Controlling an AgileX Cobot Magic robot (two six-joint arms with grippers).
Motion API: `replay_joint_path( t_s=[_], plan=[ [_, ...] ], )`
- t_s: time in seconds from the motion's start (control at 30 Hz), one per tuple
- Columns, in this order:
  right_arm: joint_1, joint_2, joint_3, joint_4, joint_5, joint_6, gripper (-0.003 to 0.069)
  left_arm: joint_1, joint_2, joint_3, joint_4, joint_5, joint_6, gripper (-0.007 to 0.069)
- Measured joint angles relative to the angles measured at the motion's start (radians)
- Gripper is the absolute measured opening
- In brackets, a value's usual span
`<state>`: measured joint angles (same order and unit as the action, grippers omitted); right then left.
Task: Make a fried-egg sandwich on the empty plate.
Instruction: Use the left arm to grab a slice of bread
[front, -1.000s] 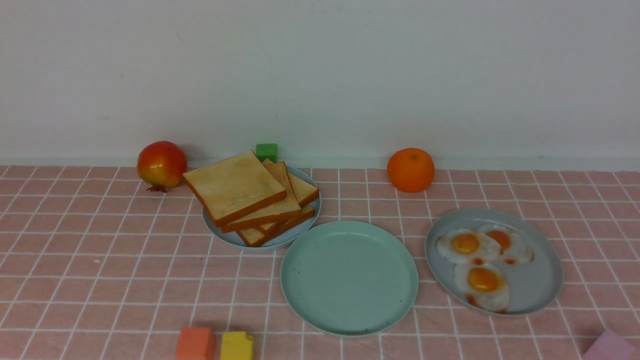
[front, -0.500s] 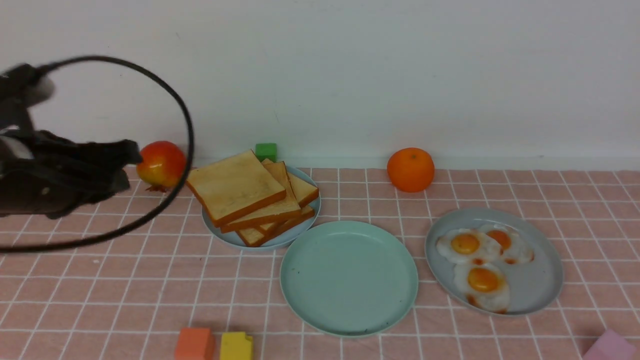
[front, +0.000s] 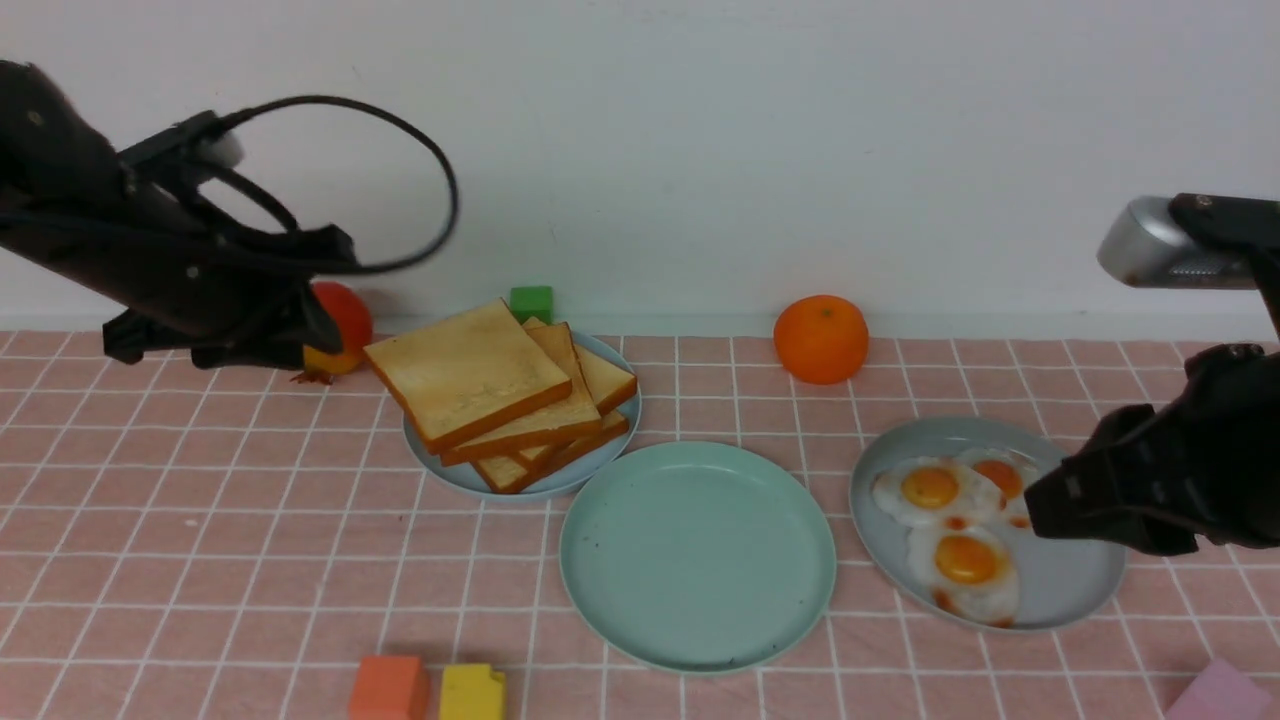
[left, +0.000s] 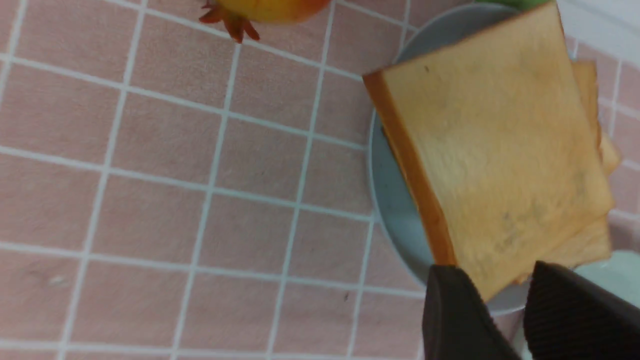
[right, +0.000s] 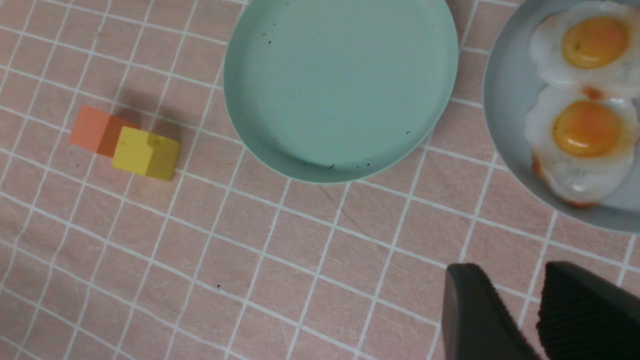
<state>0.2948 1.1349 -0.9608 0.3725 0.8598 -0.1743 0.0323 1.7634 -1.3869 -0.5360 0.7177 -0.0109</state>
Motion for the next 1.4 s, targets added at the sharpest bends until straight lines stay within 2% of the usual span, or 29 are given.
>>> replay_joint_path(
  t_s=[0.13,0.23,0.33,0.43,0.9,1.0,1.13,1.33,1.4],
  plan=[
    [0.000,0.000,0.000,0.004,-0.003,-0.004,0.0239,0.085,0.101,-0.038,-0.291,0.059,0.214,0.0325],
    [0.000,0.000,0.000,0.006,-0.003,-0.004,0.0239,0.116,0.158,-0.041,-0.436,0.071,0.313,0.0396],
    [0.000,0.000,0.000,0.011,-0.003,-0.004,0.0239,0.136,0.213,-0.044,-0.530,0.069,0.394,0.0489],
    [0.000,0.000,0.000,0.019,-0.003,-0.005,0.0239,0.142,0.259,-0.048,-0.588,0.064,0.461,0.0550],
    [0.000,0.000,0.000,0.053,-0.003,-0.007,0.0239,0.142,0.383,-0.049,-0.865,0.053,0.695,0.0568],
    [0.000,0.000,0.000,0.066,-0.003,-0.007,0.0239,0.142,0.398,-0.054,-0.930,0.050,0.738,0.0538],
    [0.000,0.000,0.000,0.068,-0.004,-0.007,0.0239,0.142,0.414,-0.057,-0.950,0.050,0.747,0.0468],
    [0.000,0.000,0.000,0.074,-0.008,-0.007,0.0239,0.142,0.444,-0.057,-0.959,0.048,0.751,0.0176],
    [0.000,0.000,0.000,0.074,-0.008,-0.007,0.0239,0.142,0.444,-0.057,-0.963,0.049,0.752,0.0131]
  ],
)
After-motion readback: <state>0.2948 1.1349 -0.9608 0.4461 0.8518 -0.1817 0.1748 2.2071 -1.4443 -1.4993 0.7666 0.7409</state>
